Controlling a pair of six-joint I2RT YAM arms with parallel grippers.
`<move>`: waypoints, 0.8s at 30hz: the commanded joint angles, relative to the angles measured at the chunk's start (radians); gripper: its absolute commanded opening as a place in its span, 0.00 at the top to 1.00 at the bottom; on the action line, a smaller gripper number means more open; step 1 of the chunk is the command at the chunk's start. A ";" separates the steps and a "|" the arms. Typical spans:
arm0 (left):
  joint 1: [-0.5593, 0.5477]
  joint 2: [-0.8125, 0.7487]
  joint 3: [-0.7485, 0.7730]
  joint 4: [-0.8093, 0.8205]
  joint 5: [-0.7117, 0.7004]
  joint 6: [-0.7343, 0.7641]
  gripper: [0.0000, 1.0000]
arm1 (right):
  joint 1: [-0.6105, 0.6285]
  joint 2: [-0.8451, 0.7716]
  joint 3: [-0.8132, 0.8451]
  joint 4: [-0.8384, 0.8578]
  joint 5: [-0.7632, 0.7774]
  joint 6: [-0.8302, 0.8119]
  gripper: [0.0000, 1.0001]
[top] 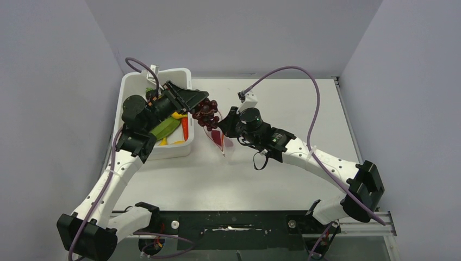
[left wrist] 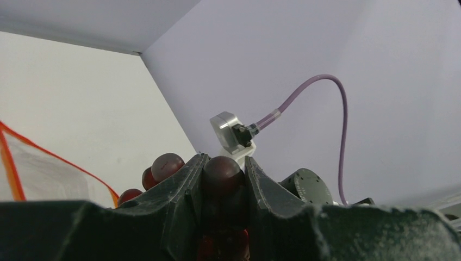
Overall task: Place the food in the zip-top bag and seal the zipper
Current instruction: Place the fake fruit in the zipper food storage bag.
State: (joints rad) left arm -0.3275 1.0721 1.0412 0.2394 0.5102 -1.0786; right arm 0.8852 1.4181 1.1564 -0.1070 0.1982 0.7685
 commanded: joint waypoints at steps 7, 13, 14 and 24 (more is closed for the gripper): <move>-0.005 -0.015 -0.079 -0.062 -0.121 0.098 0.88 | 0.005 -0.074 -0.067 0.179 -0.008 0.006 1.00; -0.011 0.019 -0.087 -0.104 -0.136 0.106 0.88 | 0.006 -0.083 -0.079 0.208 -0.010 -0.002 1.00; -0.014 0.023 -0.087 -0.101 -0.137 0.103 0.88 | 0.005 -0.082 -0.081 0.220 -0.015 -0.006 1.00; -0.047 0.053 -0.107 -0.136 -0.178 0.124 0.87 | 0.006 -0.099 -0.130 0.311 -0.022 -0.014 1.00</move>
State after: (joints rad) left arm -0.3626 1.1244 0.9253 0.0799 0.3645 -0.9840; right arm 0.8852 1.3705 1.0260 0.1001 0.1635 0.7643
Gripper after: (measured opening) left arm 0.269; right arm 0.033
